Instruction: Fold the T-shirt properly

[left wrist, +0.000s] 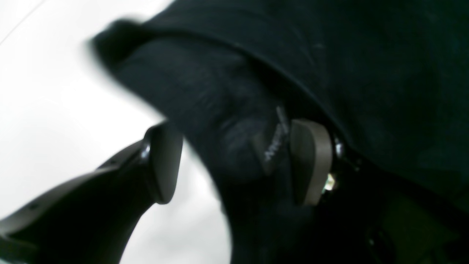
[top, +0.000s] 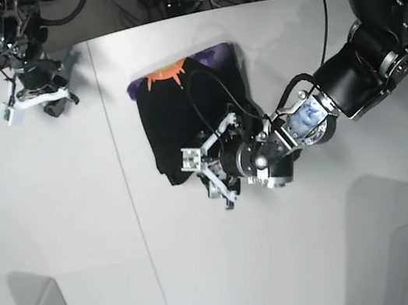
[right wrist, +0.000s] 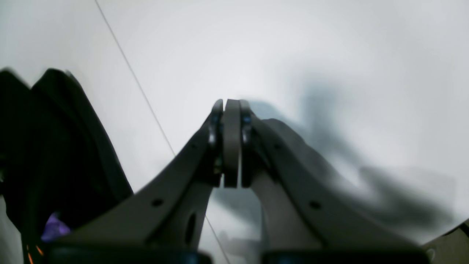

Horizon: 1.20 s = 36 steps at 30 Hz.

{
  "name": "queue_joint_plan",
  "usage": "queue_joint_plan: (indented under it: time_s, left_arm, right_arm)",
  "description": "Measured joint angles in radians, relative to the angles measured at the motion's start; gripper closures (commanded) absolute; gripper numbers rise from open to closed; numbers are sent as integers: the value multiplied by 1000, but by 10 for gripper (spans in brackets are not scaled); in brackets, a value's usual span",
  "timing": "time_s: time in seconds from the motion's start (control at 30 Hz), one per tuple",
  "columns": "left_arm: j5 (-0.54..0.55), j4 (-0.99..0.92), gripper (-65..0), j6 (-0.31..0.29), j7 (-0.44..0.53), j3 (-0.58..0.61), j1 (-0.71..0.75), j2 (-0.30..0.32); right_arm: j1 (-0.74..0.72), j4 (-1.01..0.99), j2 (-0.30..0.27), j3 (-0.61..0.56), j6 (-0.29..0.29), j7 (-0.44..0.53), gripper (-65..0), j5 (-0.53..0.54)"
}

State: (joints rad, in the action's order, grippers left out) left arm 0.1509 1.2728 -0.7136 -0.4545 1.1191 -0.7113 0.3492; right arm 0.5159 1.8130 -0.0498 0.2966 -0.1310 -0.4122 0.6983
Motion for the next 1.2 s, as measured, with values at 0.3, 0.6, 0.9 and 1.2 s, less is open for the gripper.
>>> queue_joint_plan:
  time_s: [0.3, 0.6, 0.9, 1.2]
  left_arm:
    - [7, 126, -443, 3, -97, -338, 63, -79]
    - [5, 483, -276, 6, -188, -694, 320, -24]
    - [7, 666, 0, 8, -169, -1088, 705, 80]
    - [-1, 661, 0, 8, 293, -1309, 1102, 82]
  right_arm:
    - [-2, 0, -3, 0, 0, 0, 0, -3]
    - [0, 5, -45, -3, 3, -2, 0, -7]
    - [39, 36, -97, -2, 167, -6, 0, -74]
    - [129, 177, -42, 1, 346, 2, 0, -420]
